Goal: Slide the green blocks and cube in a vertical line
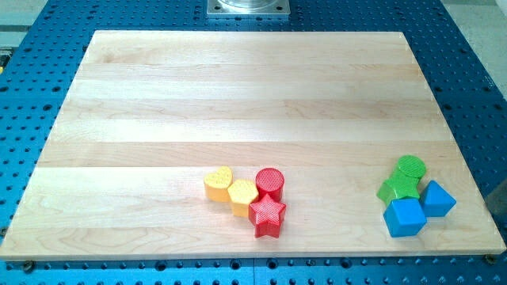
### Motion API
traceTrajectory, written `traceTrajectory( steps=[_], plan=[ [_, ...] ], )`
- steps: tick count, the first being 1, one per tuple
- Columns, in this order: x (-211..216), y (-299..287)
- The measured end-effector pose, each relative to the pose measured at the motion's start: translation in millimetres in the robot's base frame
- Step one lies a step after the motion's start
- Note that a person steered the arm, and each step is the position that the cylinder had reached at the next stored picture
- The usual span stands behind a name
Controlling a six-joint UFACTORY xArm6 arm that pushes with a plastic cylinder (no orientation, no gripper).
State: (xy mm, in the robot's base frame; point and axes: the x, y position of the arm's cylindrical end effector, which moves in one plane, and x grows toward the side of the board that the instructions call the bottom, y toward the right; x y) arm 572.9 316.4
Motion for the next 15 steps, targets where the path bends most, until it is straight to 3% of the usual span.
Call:
traceTrajectory(
  steps=[2,3,11,15],
  plan=[
    [23.0,-61.5],
    [2.3,-88.9],
    [11.1,-71.6],
    [-68.0,-84.9]
  ],
)
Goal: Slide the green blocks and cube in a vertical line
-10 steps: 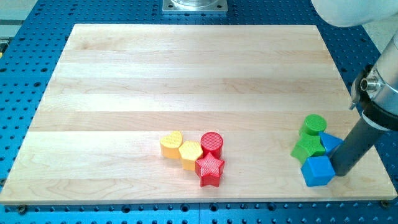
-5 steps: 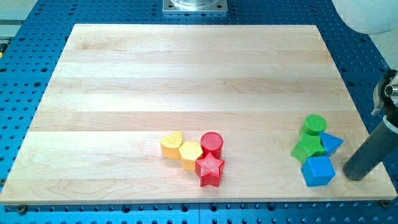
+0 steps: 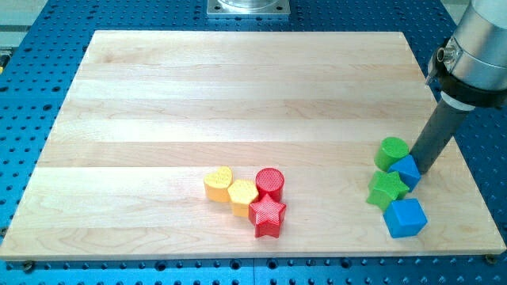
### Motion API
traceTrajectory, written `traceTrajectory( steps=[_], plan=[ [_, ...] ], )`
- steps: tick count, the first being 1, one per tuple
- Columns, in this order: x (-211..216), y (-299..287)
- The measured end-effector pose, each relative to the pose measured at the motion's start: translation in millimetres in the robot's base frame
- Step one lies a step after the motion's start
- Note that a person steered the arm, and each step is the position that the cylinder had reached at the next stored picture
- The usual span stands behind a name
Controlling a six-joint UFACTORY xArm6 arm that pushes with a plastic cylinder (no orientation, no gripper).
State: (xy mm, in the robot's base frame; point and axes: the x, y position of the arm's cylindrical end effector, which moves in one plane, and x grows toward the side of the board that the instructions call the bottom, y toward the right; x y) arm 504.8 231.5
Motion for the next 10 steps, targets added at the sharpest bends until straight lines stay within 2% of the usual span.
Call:
traceTrajectory(
  steps=[2,3,6,7,10],
  plan=[
    [31.4,37.7],
    [38.4,10.3],
    [19.6,-23.7],
    [-19.5,13.1],
    [-20.7,-23.7]
  ],
)
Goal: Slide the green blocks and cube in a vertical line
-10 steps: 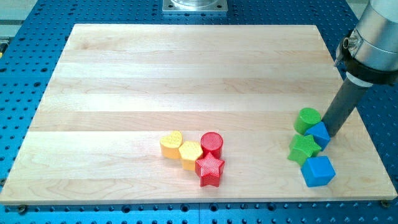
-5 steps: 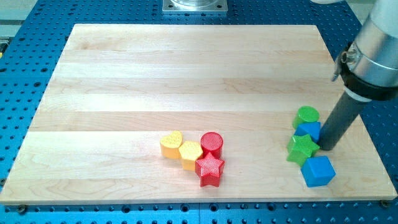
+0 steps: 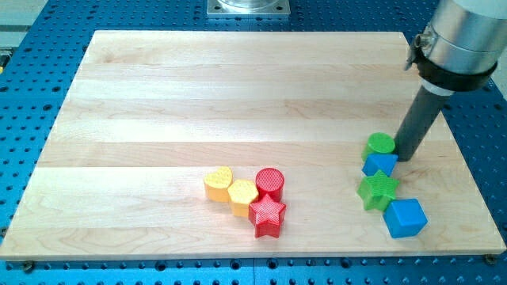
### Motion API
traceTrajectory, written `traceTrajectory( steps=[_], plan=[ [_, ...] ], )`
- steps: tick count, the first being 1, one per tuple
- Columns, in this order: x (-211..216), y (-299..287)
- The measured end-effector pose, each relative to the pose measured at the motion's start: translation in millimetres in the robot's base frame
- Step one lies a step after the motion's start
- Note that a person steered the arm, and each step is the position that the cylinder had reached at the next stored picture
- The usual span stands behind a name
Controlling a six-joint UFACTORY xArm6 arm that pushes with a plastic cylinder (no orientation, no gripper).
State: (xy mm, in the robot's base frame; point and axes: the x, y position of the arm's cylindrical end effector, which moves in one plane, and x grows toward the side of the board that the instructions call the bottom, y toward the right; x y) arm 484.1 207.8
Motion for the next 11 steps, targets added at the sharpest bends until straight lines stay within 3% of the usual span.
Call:
traceTrajectory(
  steps=[1,2,3,5,6,9,11],
  plan=[
    [12.7,12.5],
    [58.0,18.1],
    [59.1,12.8],
    [28.9,6.7],
    [50.5,6.7],
    [54.8,-25.9],
    [11.1,-10.2]
  ],
)
